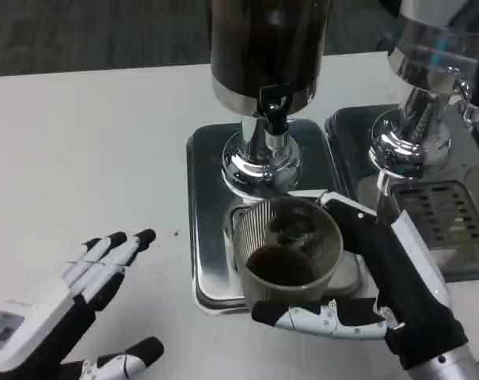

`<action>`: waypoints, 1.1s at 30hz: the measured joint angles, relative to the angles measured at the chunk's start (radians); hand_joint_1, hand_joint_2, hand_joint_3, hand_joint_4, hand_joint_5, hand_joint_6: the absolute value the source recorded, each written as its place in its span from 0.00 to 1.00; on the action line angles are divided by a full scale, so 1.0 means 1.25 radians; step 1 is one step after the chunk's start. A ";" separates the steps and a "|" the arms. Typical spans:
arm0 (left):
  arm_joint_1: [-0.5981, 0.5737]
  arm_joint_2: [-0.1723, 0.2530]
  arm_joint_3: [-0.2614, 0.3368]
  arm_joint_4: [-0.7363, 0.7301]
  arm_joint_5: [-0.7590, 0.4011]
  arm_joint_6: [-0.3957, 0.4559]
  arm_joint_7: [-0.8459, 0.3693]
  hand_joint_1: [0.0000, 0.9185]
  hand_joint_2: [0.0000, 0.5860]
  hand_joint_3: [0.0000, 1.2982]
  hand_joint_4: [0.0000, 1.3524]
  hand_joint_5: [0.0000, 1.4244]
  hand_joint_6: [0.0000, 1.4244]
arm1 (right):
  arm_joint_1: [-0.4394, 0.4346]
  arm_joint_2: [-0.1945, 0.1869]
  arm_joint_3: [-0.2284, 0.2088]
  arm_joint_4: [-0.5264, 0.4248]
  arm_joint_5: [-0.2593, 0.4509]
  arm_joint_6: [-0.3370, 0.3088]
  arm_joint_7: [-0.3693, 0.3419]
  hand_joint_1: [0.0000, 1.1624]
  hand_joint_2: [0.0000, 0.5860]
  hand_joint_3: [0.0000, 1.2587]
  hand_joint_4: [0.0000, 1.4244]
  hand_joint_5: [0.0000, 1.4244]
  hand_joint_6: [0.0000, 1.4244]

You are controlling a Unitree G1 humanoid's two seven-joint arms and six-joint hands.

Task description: Grasp the cup under the faucet to collect the drink, then remove the cup.

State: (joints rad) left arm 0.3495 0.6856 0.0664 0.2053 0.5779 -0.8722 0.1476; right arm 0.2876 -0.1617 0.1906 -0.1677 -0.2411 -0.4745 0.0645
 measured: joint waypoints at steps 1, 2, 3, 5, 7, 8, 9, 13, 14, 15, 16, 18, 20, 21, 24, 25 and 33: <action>0.018 -0.003 0.002 -0.015 0.005 0.002 0.004 0.00 0.31 0.00 0.00 0.00 0.00 | 0.007 -0.003 0.000 -0.014 0.004 0.007 0.006 0.92 0.22 0.44 0.46 0.55 0.72; 0.024 -0.004 0.003 -0.020 0.009 0.002 0.006 0.00 0.31 0.00 0.00 0.00 0.00 | 0.010 -0.004 -0.001 -0.021 0.005 0.011 0.007 0.92 0.22 0.44 0.46 0.55 0.72; 0.034 -0.006 0.006 -0.028 0.014 0.004 0.007 0.00 0.31 0.00 0.00 0.00 0.00 | 0.015 -0.004 -0.001 -0.030 0.008 0.016 0.011 0.92 0.22 0.44 0.46 0.55 0.73; 0.057 -0.011 0.014 -0.044 0.016 0.009 0.008 0.00 0.31 0.00 0.00 0.00 0.00 | 0.029 -0.006 -0.003 -0.051 0.021 0.022 0.018 0.92 0.22 0.44 0.46 0.55 0.73; 0.074 -0.016 0.023 -0.057 0.017 0.012 0.008 0.00 0.31 0.00 0.00 0.00 0.00 | 0.039 -0.007 -0.004 -0.065 0.027 0.025 0.021 0.91 0.22 0.44 0.46 0.55 0.73; 0.086 -0.018 0.029 -0.068 0.017 0.013 0.009 0.00 0.31 0.00 0.00 0.00 0.00 | 0.046 -0.007 -0.005 -0.075 0.028 0.031 0.024 0.91 0.23 0.44 0.46 0.55 0.73; 0.091 -0.020 0.030 -0.072 0.017 0.013 0.009 0.00 0.31 0.00 0.00 0.00 0.00 | 0.050 -0.008 -0.006 -0.081 0.028 0.033 0.026 0.91 0.23 0.44 0.46 0.55 0.73; 0.105 -0.047 0.029 -0.100 0.022 0.025 0.009 0.00 0.30 0.00 0.00 0.00 0.00 | 0.058 -0.008 -0.002 -0.094 0.030 0.045 0.037 0.91 0.23 0.44 0.46 0.55 0.73; 0.106 -0.050 0.028 -0.104 0.023 0.025 0.009 0.00 0.30 0.00 0.00 0.00 0.00 | 0.058 -0.008 -0.002 -0.094 0.030 0.047 0.039 0.91 0.23 0.44 0.46 0.55 0.73; 0.108 -0.054 0.028 -0.111 0.028 0.026 0.009 0.00 0.30 0.00 0.00 0.00 0.00 | 0.058 -0.008 -0.001 -0.094 0.030 0.050 0.042 0.91 0.23 0.44 0.46 0.55 0.73; 0.110 -0.056 0.028 -0.117 0.032 0.027 0.009 0.00 0.30 0.00 0.00 0.00 0.00 | 0.058 -0.008 0.001 -0.095 0.030 0.052 0.044 0.91 0.23 0.44 0.46 0.55 0.73; 0.118 -0.061 0.029 -0.125 0.035 0.035 0.009 0.00 0.30 0.00 0.00 0.00 0.00 | 0.058 -0.009 0.003 -0.098 0.030 0.054 0.050 0.91 0.23 0.44 0.47 0.55 0.73; 0.121 -0.061 0.030 -0.126 0.037 0.044 0.009 0.00 0.30 0.00 0.00 0.00 0.00 | 0.058 -0.011 0.003 -0.101 0.030 0.057 0.056 0.91 0.23 0.44 0.47 0.55 0.73; 0.121 -0.061 0.031 -0.127 0.039 0.047 0.009 0.00 0.30 0.00 0.00 0.00 0.00 | 0.058 -0.012 0.003 -0.103 0.030 0.059 0.060 0.91 0.22 0.44 0.47 0.56 0.73; 0.121 -0.062 0.031 -0.132 0.040 0.053 0.009 0.00 0.30 0.00 0.00 0.00 0.00 | 0.058 -0.013 0.003 -0.112 0.030 0.061 0.064 0.91 0.22 0.45 0.47 0.56 0.73; 0.121 -0.062 0.031 -0.133 0.040 0.054 0.009 0.00 0.30 0.00 0.00 0.00 0.00 | 0.058 -0.013 0.002 -0.114 0.030 0.061 0.065 0.91 0.21 0.45 0.47 0.56 0.73; 0.120 -0.072 0.027 -0.148 0.040 0.069 0.008 0.00 0.30 0.00 0.00 0.00 0.00 | 0.065 -0.015 -0.011 -0.117 0.041 0.061 0.065 0.91 0.21 0.45 0.47 0.56 0.74</action>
State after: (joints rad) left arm 0.4993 0.5951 0.0997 0.0204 0.6275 -0.7863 0.1572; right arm 0.3689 -0.1802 0.1763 -0.3140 -0.1893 -0.3985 0.1456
